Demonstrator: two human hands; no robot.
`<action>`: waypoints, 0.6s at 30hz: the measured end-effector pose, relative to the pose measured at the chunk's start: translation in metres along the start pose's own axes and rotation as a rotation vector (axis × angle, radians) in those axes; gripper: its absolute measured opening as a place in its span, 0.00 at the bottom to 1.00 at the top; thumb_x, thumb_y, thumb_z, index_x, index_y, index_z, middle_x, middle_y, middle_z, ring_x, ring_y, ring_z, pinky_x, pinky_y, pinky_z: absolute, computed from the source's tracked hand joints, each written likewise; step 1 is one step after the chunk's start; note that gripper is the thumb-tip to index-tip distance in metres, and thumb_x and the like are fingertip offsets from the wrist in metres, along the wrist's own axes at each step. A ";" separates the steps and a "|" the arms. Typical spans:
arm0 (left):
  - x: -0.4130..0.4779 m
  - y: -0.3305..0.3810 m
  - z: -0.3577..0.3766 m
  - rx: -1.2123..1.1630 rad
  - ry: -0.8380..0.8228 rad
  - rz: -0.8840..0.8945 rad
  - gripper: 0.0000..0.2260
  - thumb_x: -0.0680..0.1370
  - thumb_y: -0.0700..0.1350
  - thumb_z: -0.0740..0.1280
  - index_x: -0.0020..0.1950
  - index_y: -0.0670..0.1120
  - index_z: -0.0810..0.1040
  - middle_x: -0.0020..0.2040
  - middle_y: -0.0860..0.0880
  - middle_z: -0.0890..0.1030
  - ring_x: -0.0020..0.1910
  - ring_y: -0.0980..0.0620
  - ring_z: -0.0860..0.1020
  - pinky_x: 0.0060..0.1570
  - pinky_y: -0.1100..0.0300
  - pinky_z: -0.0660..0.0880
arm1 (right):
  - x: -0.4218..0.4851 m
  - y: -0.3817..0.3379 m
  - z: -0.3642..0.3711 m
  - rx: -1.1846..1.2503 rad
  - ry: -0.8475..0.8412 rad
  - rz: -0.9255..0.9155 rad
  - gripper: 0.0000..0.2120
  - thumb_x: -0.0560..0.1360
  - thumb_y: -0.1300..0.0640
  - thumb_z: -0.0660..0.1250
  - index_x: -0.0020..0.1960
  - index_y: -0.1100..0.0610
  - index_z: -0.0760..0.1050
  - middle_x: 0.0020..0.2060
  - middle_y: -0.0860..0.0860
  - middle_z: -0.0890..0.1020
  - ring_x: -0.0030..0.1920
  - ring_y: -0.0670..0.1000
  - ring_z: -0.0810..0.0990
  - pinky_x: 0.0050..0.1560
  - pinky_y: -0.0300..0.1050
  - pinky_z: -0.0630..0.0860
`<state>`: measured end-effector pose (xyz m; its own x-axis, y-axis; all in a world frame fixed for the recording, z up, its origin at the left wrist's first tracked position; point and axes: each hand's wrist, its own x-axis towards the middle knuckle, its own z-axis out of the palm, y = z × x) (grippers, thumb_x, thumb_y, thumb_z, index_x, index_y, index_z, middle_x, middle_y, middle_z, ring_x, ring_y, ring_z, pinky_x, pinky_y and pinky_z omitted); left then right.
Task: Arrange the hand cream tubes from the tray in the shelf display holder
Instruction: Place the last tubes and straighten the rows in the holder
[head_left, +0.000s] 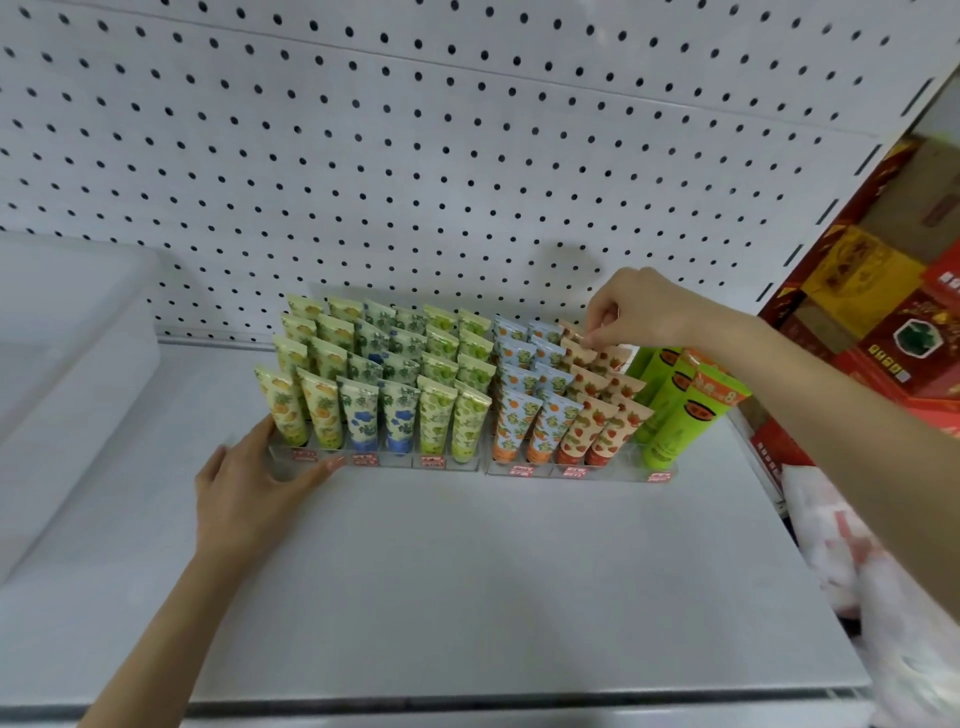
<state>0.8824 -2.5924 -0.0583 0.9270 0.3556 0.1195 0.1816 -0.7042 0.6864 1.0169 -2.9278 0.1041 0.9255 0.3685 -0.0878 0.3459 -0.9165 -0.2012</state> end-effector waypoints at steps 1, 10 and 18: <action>0.000 -0.001 0.000 0.002 0.001 0.005 0.28 0.71 0.60 0.70 0.67 0.51 0.71 0.59 0.48 0.81 0.63 0.44 0.72 0.71 0.47 0.57 | 0.000 0.001 0.002 -0.004 -0.002 0.001 0.06 0.71 0.57 0.73 0.40 0.60 0.82 0.27 0.45 0.76 0.29 0.42 0.72 0.33 0.34 0.66; 0.000 -0.002 0.000 -0.004 -0.006 0.011 0.32 0.67 0.67 0.67 0.66 0.51 0.72 0.56 0.47 0.82 0.61 0.43 0.73 0.71 0.46 0.58 | 0.019 -0.001 0.002 0.062 0.094 -0.007 0.07 0.73 0.56 0.71 0.42 0.60 0.82 0.32 0.48 0.79 0.34 0.45 0.75 0.37 0.35 0.68; 0.001 -0.004 0.001 0.002 0.007 -0.019 0.32 0.66 0.67 0.68 0.66 0.52 0.72 0.57 0.47 0.81 0.63 0.42 0.72 0.71 0.46 0.59 | 0.038 -0.013 0.014 0.118 0.049 0.007 0.08 0.74 0.56 0.70 0.39 0.60 0.81 0.31 0.47 0.79 0.32 0.43 0.74 0.34 0.34 0.68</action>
<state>0.8831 -2.5896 -0.0619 0.9210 0.3735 0.1111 0.2003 -0.6984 0.6872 1.0456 -2.8994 0.0897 0.9352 0.3516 -0.0423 0.3216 -0.8932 -0.3143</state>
